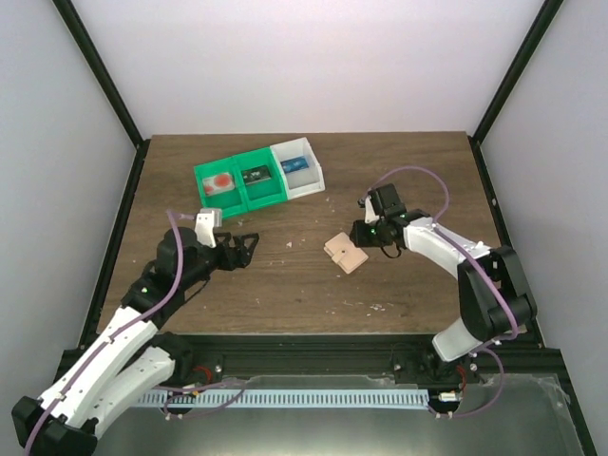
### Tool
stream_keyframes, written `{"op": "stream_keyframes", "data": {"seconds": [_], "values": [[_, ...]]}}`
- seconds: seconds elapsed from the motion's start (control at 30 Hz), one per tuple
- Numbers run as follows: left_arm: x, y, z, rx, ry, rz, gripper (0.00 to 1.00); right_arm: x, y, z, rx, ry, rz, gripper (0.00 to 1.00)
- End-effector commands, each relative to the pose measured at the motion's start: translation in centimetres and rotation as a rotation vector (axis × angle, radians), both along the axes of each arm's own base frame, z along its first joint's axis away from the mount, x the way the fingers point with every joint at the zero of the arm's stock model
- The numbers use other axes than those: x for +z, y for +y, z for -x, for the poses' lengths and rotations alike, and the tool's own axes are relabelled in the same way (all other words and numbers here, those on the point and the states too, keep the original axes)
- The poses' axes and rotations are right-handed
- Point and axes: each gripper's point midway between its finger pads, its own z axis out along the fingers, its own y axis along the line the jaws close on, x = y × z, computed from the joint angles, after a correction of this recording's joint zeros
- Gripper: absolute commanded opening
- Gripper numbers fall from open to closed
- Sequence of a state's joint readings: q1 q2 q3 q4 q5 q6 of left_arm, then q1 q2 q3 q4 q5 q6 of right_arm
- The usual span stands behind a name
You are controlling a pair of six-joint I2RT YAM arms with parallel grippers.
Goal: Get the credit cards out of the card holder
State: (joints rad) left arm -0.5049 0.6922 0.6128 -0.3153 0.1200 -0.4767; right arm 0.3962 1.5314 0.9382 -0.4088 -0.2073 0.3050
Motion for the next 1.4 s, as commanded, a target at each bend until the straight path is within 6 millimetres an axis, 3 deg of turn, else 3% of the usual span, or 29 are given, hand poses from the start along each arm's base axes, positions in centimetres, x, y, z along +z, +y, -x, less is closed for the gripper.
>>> {"op": "stream_keyframes", "data": {"seconds": [0.0,0.4,0.67,0.8,0.93,1.13,1.27,1.37], "values": [[-0.2,-0.8,0.2,-0.033,0.026,0.035,0.95,-1.3,-1.6,0.0,0.015,0.033,0.095,0.34],[-1.9,-1.7,-0.1,-0.052,0.090,0.042,0.94,-5.1,-2.2,1.2,0.029,0.125,0.048,0.49],[-3.8,-2.5,0.1,-0.087,0.166,0.046,0.90,-6.0,-0.6,2.4,0.086,0.166,-0.039,0.47],[-3.5,-4.1,1.1,-0.197,0.169,0.084,0.83,-6.1,0.1,2.9,0.102,0.164,-0.051,0.42],[-3.8,-4.7,1.3,-0.221,0.186,0.125,0.76,-5.3,1.7,3.3,0.140,0.148,-0.127,0.28],[-5.0,-5.6,1.1,-0.234,0.259,0.164,0.55,-2.7,5.0,4.5,0.196,0.112,-0.324,0.03],[-5.9,-6.3,1.1,-0.251,0.304,0.197,0.50,0.2,7.1,5.6,0.213,0.074,-0.427,0.00],[-6.2,-7.1,1.3,-0.287,0.327,0.232,0.46,1.4,8.4,6.3,0.121,0.094,-0.459,0.01]]}}
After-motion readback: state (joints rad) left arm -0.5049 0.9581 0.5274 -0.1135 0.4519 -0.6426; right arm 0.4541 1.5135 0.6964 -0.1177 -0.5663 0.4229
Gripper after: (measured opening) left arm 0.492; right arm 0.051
